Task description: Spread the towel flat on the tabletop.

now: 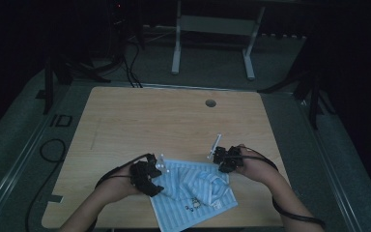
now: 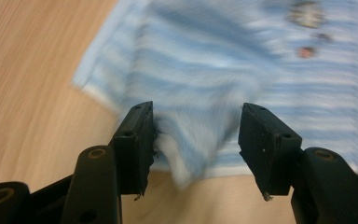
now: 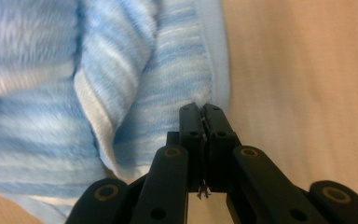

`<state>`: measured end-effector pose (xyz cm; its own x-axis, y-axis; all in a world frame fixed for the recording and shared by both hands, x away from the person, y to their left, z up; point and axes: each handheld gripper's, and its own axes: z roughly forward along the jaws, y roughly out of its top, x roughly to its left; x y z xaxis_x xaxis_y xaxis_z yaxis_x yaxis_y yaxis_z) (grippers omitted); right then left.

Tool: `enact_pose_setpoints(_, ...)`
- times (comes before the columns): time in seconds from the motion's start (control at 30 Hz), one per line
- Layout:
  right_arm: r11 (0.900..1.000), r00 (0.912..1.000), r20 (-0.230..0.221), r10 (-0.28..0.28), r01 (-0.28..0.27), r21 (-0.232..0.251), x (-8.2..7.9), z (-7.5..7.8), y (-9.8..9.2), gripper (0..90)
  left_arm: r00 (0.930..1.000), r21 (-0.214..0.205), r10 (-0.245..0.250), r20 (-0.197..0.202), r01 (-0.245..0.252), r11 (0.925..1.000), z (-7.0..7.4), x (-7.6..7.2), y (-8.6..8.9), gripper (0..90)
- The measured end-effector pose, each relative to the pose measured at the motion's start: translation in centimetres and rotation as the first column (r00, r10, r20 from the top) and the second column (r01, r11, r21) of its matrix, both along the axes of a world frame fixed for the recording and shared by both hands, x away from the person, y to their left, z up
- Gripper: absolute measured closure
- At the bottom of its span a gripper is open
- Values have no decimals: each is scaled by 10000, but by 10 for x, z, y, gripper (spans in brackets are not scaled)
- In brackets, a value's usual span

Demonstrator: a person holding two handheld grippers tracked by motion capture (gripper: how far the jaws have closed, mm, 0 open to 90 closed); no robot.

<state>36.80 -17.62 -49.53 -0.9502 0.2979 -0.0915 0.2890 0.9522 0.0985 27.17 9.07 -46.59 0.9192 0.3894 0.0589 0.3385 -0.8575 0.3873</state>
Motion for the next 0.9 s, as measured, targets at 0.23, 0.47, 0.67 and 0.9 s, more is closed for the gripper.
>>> enact_pose_setpoints(0.23,9986,9982,261,-537,536,35,20,8,0,883,9983,-438,-552,-173,544,9976,-4,-22,-22,562)
enact_pose_setpoints(0.47,9949,9949,125,-1003,1002,151,39,11,0,883,9931,-811,-1168,-136,1154,9900,-26,-45,-65,481)
enact_pose_setpoints(0.67,9954,9954,56,-960,960,-24,41,8,2,882,9925,162,-1219,-136,1221,9924,-50,-29,-85,434)
enact_pose_setpoints(0.9,9924,9924,-199,-1215,1210,-222,52,3,-2,882,9748,367,-2140,-634,2166,9756,-58,-27,-91,496)
